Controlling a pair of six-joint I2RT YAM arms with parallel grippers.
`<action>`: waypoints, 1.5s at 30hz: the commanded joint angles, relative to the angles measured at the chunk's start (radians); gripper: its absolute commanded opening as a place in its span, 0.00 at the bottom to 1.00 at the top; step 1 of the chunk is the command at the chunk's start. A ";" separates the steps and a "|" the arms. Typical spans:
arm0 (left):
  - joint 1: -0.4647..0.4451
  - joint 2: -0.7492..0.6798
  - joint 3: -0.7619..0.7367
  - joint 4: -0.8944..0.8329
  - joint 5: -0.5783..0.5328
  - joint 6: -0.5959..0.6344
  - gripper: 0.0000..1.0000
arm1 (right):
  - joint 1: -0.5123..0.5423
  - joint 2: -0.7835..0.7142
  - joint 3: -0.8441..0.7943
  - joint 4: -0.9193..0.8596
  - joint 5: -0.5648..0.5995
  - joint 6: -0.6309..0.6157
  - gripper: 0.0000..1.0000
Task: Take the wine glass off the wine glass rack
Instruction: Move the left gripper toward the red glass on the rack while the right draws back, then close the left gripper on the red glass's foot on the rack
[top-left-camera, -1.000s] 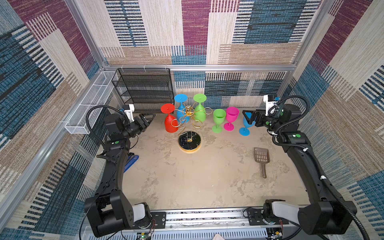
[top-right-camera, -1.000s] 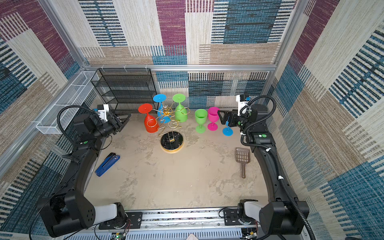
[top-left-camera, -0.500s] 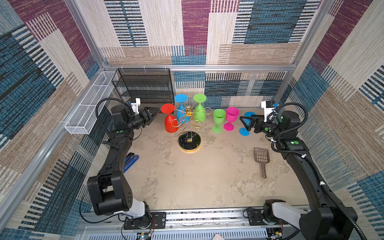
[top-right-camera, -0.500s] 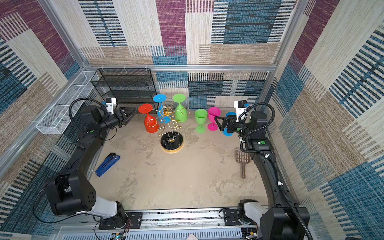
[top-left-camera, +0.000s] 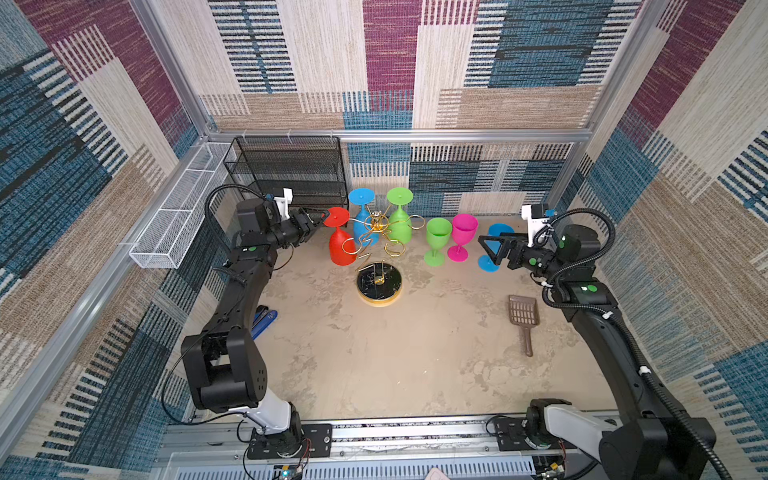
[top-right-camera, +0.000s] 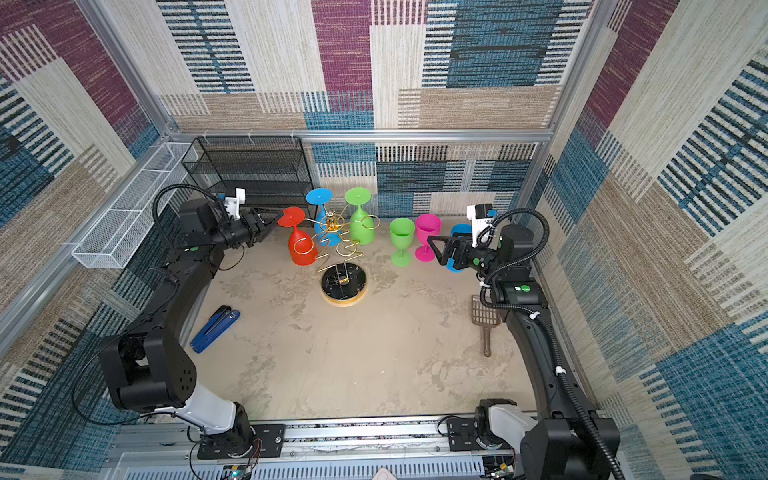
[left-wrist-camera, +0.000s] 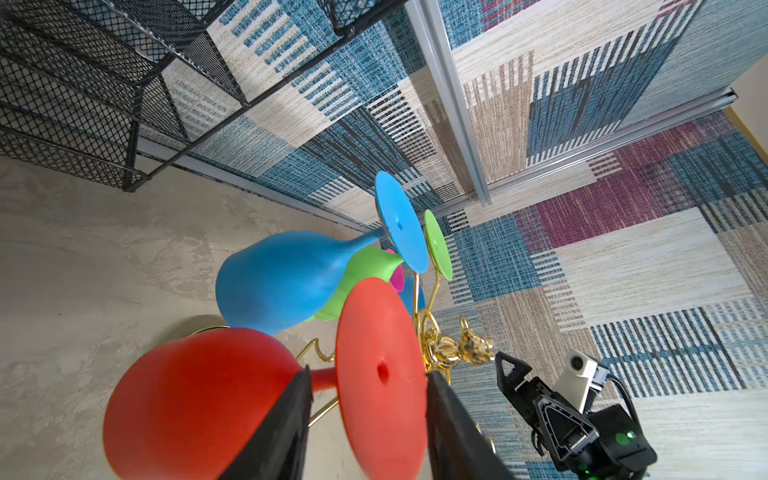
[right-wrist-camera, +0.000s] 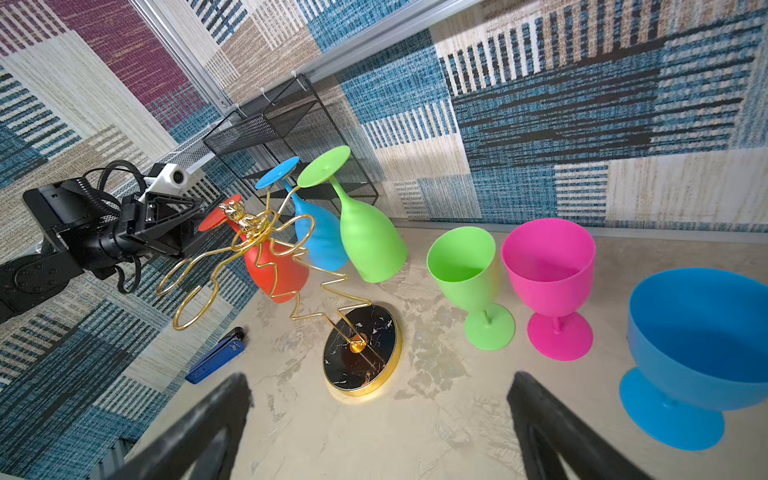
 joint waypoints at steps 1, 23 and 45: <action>-0.004 0.009 0.020 -0.027 -0.017 0.040 0.40 | 0.000 -0.003 -0.005 0.037 -0.017 0.013 0.99; -0.006 0.004 0.054 -0.092 -0.025 0.065 0.13 | 0.000 0.002 -0.035 0.056 -0.031 0.027 0.99; -0.007 -0.019 0.054 -0.055 0.021 0.008 0.00 | 0.000 0.003 -0.049 0.063 -0.043 0.034 0.99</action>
